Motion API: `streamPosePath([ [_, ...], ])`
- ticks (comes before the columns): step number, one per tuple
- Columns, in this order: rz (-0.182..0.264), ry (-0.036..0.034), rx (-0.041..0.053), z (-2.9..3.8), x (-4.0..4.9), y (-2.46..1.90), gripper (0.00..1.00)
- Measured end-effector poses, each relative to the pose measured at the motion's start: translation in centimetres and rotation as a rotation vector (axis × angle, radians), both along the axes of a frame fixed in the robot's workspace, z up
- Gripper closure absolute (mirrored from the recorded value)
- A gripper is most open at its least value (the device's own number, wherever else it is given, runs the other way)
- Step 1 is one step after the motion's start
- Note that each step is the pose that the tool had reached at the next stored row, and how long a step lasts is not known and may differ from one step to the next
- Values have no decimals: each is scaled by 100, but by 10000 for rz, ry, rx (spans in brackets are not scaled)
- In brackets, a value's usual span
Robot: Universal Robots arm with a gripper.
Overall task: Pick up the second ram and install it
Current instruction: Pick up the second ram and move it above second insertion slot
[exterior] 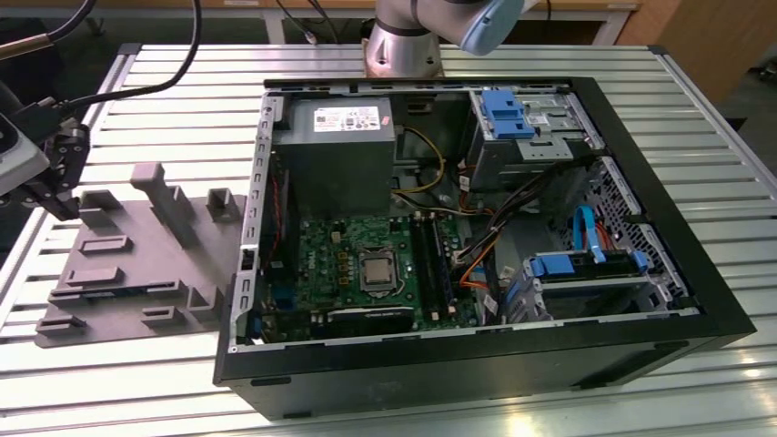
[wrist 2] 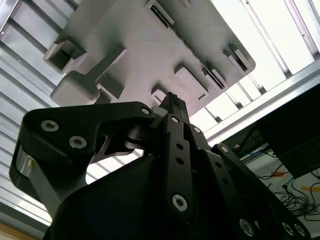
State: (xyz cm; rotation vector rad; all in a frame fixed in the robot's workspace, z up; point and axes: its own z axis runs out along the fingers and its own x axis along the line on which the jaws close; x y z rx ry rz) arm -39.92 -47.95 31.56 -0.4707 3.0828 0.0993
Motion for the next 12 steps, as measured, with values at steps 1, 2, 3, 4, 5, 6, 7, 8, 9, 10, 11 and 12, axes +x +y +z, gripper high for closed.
streamPosePath([
  [1,84,0,0,0,0,0,89],
  [2,167,0,0,0,0,0,89],
  [3,248,0,0,0,0,0,89],
  [4,329,0,0,0,0,0,89],
  [5,413,0,0,0,0,0,89],
  [6,504,0,0,0,0,0,89],
  [7,584,0,1,0,0,0,89],
  [8,666,0,0,0,0,0,89],
  [9,750,0,0,0,0,0,89],
  [10,835,0,0,0,0,0,89],
  [11,916,0,0,0,0,0,89],
  [12,1006,0,0,0,0,0,89],
])
